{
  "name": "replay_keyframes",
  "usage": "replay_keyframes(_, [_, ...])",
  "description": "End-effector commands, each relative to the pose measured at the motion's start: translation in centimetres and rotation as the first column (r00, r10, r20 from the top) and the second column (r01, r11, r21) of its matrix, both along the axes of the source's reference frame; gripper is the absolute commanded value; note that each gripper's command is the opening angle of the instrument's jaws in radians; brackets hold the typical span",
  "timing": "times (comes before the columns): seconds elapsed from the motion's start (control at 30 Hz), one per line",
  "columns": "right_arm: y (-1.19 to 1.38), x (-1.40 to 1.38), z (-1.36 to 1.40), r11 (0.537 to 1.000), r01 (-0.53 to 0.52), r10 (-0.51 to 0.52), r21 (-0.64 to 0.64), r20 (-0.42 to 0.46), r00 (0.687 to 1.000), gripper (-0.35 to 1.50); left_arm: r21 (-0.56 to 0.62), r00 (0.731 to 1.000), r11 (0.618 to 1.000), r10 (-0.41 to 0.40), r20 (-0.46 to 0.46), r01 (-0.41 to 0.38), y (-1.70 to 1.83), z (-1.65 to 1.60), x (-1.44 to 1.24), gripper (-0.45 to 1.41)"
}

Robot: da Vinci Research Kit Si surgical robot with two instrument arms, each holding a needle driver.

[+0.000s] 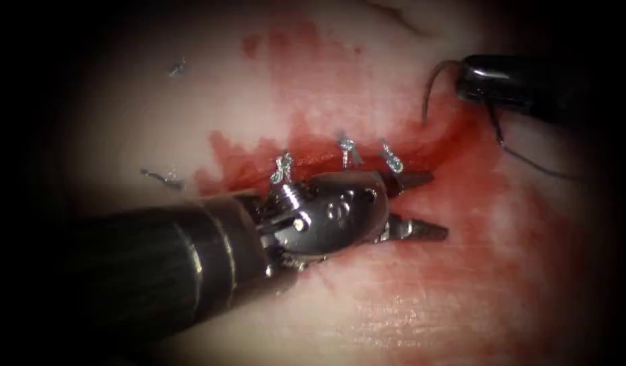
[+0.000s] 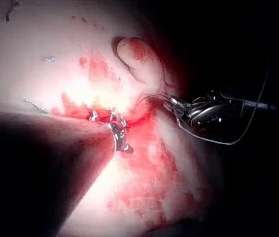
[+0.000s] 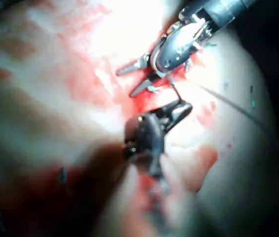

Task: Wound Closure

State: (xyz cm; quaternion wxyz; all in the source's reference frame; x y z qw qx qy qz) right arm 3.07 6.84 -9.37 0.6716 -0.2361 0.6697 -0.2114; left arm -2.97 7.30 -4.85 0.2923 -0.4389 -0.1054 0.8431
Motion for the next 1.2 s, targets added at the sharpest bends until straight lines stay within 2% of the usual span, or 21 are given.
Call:
replay_keyframes(0.03, [0.03,0.08,0.07,1.0,0.0,0.0,0.006,-0.004,1.0,-0.35,0.002,1.0,1.0,-0.003,0.003,0.003,0.05,0.05,-0.05,0.71])
replay_keyframes(0.3, [0.02,0.15,0.07,0.993,0.024,-0.026,0.119,0.017,1.0,-0.35,0.01,1.0,1.0,0.001,-0.013,-0.001,0.03,0.22,-0.02,0.71])
replay_keyframes(0.63, [0.09,0.22,0.08,0.981,0.046,-0.058,0.19,0.056,0.997,-0.35,0.01,1.0,1.0,0.002,-0.012,-0.002,0.05,0.23,0.0,0.71])
replay_keyframes(0.8, [0.07,0.25,0.2,0.973,0.075,-0.097,0.218,0.094,0.991,-0.35,0.015,1.0,1.0,0.004,-0.008,-0.004,0.07,0.18,0.03,0.71])
replay_keyframes(0.87, [0.09,0.27,0.24,0.963,0.092,-0.123,0.254,0.109,0.986,-0.35,0.016,1.0,1.0,0.006,-0.005,-0.006,0.07,0.18,0.04,0.71])
replay_keyframes(1.07, [0.19,0.33,0.28,0.891,0.113,-0.192,0.441,0.139,0.971,-0.35,0.016,1.0,1.0,0.007,-0.005,-0.007,0.07,0.17,0.05,0.71])
replay_keyframes(1.17, [0.21,0.34,0.29,0.865,0.11,-0.207,0.49,0.148,0.967,-0.35,0.015,1.0,1.0,0.006,-0.007,-0.005,0.07,0.17,0.06,0.71])
replay_keyframes(1.2, [0.24,0.33,0.29,0.836,0.108,-0.215,0.538,0.139,0.967,-0.35,0.015,1.0,1.0,0.006,-0.007,-0.006,0.07,0.17,0.06,0.71])
